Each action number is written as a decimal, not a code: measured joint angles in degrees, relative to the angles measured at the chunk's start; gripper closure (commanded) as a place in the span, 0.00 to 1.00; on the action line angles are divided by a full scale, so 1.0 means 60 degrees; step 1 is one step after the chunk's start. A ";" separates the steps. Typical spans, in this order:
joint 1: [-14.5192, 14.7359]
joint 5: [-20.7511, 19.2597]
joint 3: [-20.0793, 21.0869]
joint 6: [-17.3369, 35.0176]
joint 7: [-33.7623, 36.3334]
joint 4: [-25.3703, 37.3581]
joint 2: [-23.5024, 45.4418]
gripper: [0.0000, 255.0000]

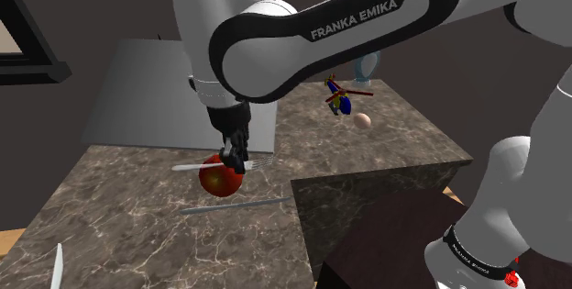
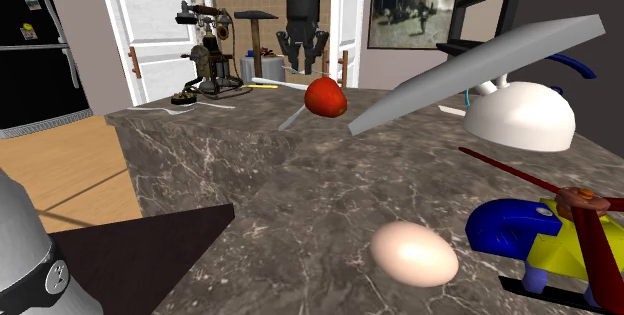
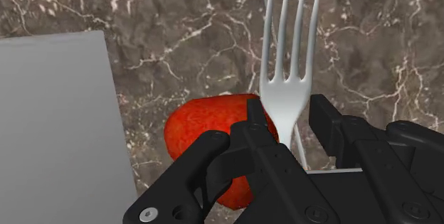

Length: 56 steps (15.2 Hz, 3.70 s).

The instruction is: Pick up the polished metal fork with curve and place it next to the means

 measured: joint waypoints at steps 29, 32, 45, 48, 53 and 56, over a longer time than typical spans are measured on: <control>0.2220 -0.1286 0.0531 -0.0274 0.2750 0.4463 0.4461 1.00; 0.2197 -0.1318 0.0511 0.0087 0.2774 0.4159 0.4523 1.00; 0.2211 -0.1385 0.0473 0.0503 0.2823 0.3932 0.4716 0.00; 0.2211 -0.1385 0.0473 0.0503 0.2823 0.3932 0.4716 0.00; 0.2259 -0.1289 0.0532 -0.0454 0.2749 0.4708 0.4506 0.00; 0.2268 -0.1282 0.0536 -0.0574 0.2739 0.4818 0.4504 0.00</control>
